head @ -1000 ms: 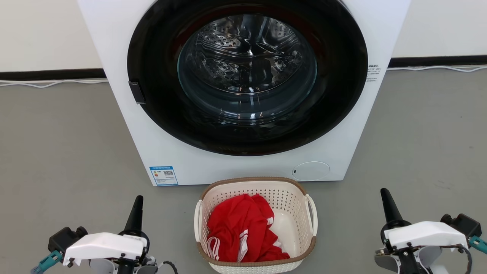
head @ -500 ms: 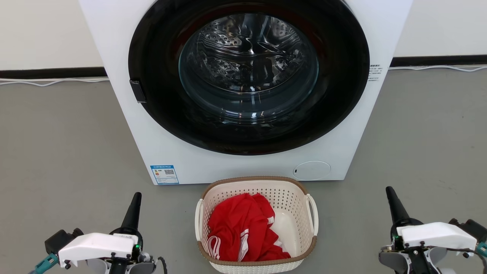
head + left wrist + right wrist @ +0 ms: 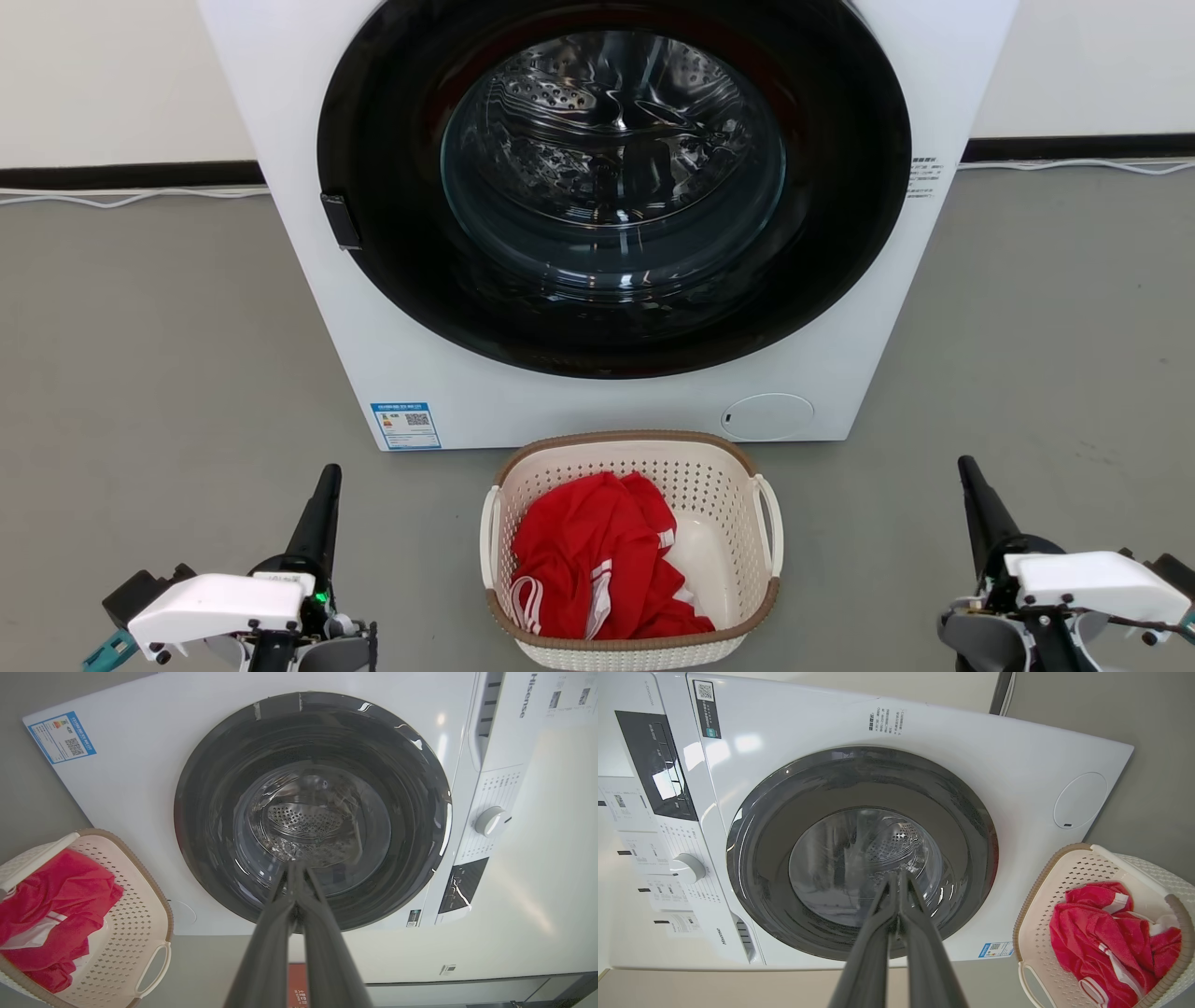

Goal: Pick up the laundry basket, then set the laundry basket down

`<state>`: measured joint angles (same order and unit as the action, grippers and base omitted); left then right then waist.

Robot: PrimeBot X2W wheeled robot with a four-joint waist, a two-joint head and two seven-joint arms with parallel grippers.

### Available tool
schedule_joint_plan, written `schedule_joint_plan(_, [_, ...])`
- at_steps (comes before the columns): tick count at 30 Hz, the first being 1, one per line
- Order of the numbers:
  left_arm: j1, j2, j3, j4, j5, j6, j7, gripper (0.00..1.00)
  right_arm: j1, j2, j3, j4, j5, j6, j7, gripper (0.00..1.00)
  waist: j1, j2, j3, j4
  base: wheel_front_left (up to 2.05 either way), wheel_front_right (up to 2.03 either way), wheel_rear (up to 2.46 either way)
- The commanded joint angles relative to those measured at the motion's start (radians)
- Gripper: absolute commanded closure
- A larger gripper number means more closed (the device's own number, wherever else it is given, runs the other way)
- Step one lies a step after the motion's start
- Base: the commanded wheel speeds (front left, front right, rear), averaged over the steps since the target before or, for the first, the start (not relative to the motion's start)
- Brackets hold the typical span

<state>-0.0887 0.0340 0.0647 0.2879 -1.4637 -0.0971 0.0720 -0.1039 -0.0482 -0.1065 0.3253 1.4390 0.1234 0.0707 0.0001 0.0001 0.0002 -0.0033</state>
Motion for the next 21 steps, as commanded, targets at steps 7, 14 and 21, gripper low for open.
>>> schedule_joint_plan(7, [-0.02,0.016,0.044,-0.04,-0.112,-0.028,0.032,1.0,-0.008,-0.002,-0.001,-0.07,0.131,0.007,0.033,1.0,-0.0001,-0.0001,0.002,0.002,0.0,0.0,0.0])
schedule_joint_plan(14, [-0.019,0.016,0.049,-0.042,-0.145,-0.034,0.041,1.0,-0.004,-0.002,-0.007,-0.081,0.17,0.007,0.042,1.0,-0.0001,-0.0001,0.003,0.003,0.0,0.0,0.0])
schedule_joint_plan(21, [-0.019,0.016,0.049,-0.042,-0.145,-0.034,0.041,1.0,-0.004,-0.002,-0.007,-0.081,0.17,0.007,0.042,1.0,-0.0001,-0.0001,0.003,0.003,0.0,0.0,0.0])
